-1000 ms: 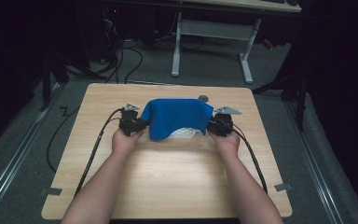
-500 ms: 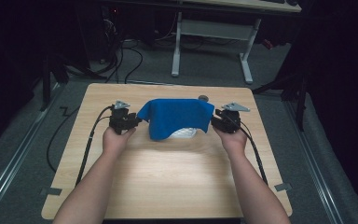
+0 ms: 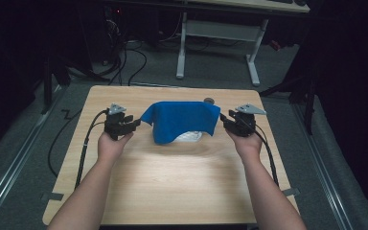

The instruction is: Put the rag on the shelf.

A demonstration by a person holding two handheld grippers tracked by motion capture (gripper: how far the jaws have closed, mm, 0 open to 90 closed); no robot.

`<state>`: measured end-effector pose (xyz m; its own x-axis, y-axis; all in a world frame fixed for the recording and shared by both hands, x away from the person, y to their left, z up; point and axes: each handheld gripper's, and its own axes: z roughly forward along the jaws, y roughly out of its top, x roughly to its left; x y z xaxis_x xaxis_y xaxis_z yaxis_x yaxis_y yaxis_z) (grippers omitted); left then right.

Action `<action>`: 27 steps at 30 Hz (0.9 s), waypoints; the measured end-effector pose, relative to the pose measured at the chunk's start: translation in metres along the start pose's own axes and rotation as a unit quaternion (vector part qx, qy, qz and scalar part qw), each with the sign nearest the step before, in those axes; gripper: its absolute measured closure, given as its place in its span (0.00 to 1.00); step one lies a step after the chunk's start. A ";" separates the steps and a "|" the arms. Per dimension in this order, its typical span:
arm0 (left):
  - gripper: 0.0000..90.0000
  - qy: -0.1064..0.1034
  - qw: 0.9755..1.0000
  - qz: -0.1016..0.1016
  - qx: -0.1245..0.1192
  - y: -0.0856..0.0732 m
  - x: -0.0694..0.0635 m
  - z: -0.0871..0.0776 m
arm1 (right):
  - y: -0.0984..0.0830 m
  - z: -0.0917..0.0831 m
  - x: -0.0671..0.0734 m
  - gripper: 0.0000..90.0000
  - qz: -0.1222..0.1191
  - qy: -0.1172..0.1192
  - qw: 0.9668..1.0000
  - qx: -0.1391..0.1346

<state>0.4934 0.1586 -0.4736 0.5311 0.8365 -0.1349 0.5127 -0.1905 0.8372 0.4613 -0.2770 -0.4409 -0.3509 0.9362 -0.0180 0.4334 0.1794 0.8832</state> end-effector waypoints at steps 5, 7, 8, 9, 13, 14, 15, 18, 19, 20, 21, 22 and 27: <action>0.63 -0.002 1.000 0.005 -0.007 -0.005 -0.004 -0.015 | -0.005 -0.014 0.001 0.60 -0.001 -0.004 1.000 -0.006; 0.63 -0.003 1.000 0.010 -0.011 -0.008 -0.005 -0.020 | -0.007 -0.018 0.001 0.60 -0.003 -0.005 1.000 -0.004; 0.62 -0.003 1.000 0.010 -0.011 -0.008 -0.005 -0.020 | -0.007 -0.021 0.001 0.59 -0.005 -0.003 1.000 -0.005; 0.62 -0.004 1.000 0.014 -0.010 -0.012 -0.007 -0.025 | -0.009 -0.024 0.002 0.59 -0.005 -0.002 1.000 -0.011; 0.60 -0.008 1.000 0.015 -0.013 -0.022 -0.011 -0.035 | -0.013 -0.035 0.004 0.59 -0.007 0.001 1.000 -0.011; 0.60 -0.008 1.000 0.015 -0.013 -0.022 -0.011 -0.035 | -0.013 -0.035 0.004 0.59 -0.007 0.001 1.000 -0.011; 0.59 -0.009 1.000 0.017 -0.016 -0.029 -0.014 -0.040 | -0.017 -0.043 0.006 0.59 -0.009 -0.001 1.000 -0.026; 0.59 -0.010 1.000 0.019 -0.015 -0.035 -0.016 -0.046 | -0.019 -0.049 0.007 0.58 -0.011 0.004 1.000 -0.017; 0.59 -0.012 1.000 0.018 -0.014 -0.041 -0.017 -0.051 | -0.023 -0.057 0.010 0.58 -0.018 0.005 0.999 -0.027; 0.59 -0.013 1.000 0.017 -0.014 -0.044 -0.018 -0.053 | -0.025 -0.061 0.011 0.58 -0.018 0.005 0.999 -0.035; 0.59 -0.014 1.000 0.016 -0.014 -0.047 -0.019 -0.056 | -0.027 -0.064 0.011 0.57 -0.020 0.003 0.999 -0.030; 0.59 -0.014 1.000 0.016 -0.014 -0.047 -0.019 -0.056 | -0.028 -0.067 0.013 0.56 -0.025 -0.001 0.999 -0.023; 0.57 -0.031 0.999 0.009 -0.012 -0.066 -0.030 -0.075 | -0.044 -0.082 0.023 0.53 -0.044 -0.002 0.999 -0.024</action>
<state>0.3928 0.1845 -0.4848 0.5815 0.7992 -0.1521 0.4864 -0.1917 0.8524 0.3659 -0.2884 -0.4413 -0.3829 0.9186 -0.0976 0.3616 0.2463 0.8992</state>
